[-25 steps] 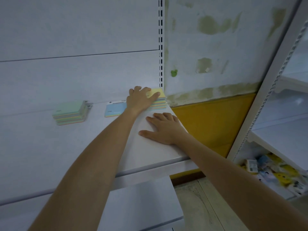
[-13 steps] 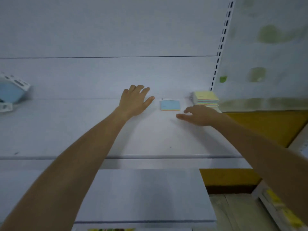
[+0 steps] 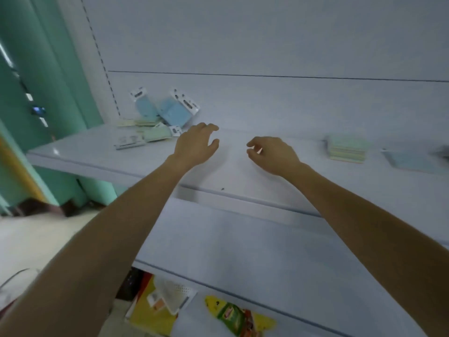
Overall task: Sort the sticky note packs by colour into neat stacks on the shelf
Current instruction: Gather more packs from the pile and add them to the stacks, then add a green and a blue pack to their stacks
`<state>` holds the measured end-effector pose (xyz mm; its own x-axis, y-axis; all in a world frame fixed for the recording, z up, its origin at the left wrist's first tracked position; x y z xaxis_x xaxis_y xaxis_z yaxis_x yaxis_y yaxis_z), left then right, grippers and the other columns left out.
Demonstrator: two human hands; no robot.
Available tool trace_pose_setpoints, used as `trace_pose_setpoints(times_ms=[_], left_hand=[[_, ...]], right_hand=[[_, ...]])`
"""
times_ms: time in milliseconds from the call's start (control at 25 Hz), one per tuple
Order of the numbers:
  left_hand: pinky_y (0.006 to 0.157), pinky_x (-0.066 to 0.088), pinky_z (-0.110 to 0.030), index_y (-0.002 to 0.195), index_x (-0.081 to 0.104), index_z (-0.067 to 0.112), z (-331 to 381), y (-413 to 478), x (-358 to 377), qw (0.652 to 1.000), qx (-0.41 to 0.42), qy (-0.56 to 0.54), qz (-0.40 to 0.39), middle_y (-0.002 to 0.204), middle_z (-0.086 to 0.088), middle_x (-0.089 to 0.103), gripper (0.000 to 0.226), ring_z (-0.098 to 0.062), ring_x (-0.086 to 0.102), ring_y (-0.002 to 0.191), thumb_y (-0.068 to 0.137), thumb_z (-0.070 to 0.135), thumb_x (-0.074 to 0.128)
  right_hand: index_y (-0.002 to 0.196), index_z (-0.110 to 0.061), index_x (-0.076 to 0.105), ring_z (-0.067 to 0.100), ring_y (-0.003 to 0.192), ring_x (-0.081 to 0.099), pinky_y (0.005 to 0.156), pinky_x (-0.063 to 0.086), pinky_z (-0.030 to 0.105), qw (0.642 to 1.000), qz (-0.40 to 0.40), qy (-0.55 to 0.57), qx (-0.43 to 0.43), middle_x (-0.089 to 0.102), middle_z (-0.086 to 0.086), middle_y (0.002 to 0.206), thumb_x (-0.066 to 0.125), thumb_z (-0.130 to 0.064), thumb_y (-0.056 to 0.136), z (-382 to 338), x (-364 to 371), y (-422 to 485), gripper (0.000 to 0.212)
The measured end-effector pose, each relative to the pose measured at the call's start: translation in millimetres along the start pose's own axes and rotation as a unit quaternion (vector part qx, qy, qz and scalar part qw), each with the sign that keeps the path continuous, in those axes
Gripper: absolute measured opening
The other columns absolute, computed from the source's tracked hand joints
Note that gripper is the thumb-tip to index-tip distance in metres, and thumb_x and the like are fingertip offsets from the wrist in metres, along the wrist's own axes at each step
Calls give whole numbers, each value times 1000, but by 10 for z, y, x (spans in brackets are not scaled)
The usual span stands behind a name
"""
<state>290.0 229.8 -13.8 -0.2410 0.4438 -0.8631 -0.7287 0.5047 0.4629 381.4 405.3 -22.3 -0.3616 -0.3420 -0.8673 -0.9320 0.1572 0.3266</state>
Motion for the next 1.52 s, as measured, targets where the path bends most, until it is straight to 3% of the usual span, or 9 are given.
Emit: trace_pose_setpoints(times_ms=[400,720,840,920,1000,1120,1240,1400,1520], left_hand=[[96,43,-42,124,54,13,-2232,-37,-252,984,-175,24,12,125,-14,54,35,-31,51,115,93,27,46],[93,39,-31,120,56,13,-2955,383,-142,989,-136,-38,-50,124,-11,57,31,-25,55,109,92,25,49],[87,39,-26,118,57,12,-2973,640,-76,989,-104,-76,-72,120,-10,61,33,-24,58,105,91,29,53],[86,43,-25,120,55,15,-2937,812,-12,981,-104,-111,-123,115,-7,64,42,-20,59,96,85,39,59],[85,44,-27,125,51,20,-2878,958,54,970,-110,-100,-191,113,-2,63,59,-16,55,91,77,52,63],[79,37,-25,130,45,22,-2815,1099,115,966,-107,-92,-218,106,0,57,72,-14,50,92,70,55,68],[79,38,-24,132,44,20,-2836,1157,121,953,-117,-170,-222,103,-2,53,73,-16,53,90,70,42,75],[66,44,-21,132,43,22,-2868,1161,92,938,-100,-255,-214,86,4,54,67,-8,53,73,73,17,76],[64,46,-16,133,44,24,-2910,1166,54,922,-99,-299,-225,80,5,51,63,-6,53,70,78,5,69]], right_hand=[[118,-15,57,25,105,56,91,43,35,989,-73,46,-119,60,10,119,51,-29,88,-1240,1244,1638,34],[134,-29,40,34,126,30,103,30,43,982,-136,-105,-74,33,15,137,37,-61,85,-1536,1868,2382,58],[134,-35,39,31,131,27,110,23,41,975,-193,-69,-86,33,7,144,41,-46,90,-1499,1846,2476,46],[132,-27,46,26,133,29,110,19,31,971,-215,27,-99,39,6,144,48,-28,90,-1466,1813,2476,42],[125,-18,54,23,130,37,102,23,22,979,-143,127,-72,43,10,139,54,-17,87,-1400,1771,2454,38],[122,-16,54,30,114,49,90,41,30,984,44,155,83,44,17,130,57,-20,83,-1183,1702,2530,39],[125,-16,43,29,96,56,75,47,31,945,35,239,222,42,15,126,62,-30,80,-1058,1722,2618,51],[109,-14,39,19,82,55,53,41,22,912,67,326,241,51,6,105,65,-29,78,-1101,1830,2730,43],[98,-17,34,13,69,52,52,41,22,900,109,343,246,48,3,94,63,-16,80,-1124,1888,2754,34]])
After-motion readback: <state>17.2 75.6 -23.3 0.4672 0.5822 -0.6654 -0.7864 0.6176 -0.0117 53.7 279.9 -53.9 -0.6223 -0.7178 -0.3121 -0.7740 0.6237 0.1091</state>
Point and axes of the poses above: each hand's wrist, its own y-axis towards the middle knuckle, its own x-axis out of the palm, z = x × y, the point moved 1 cm from there along y, towards the middle knuckle
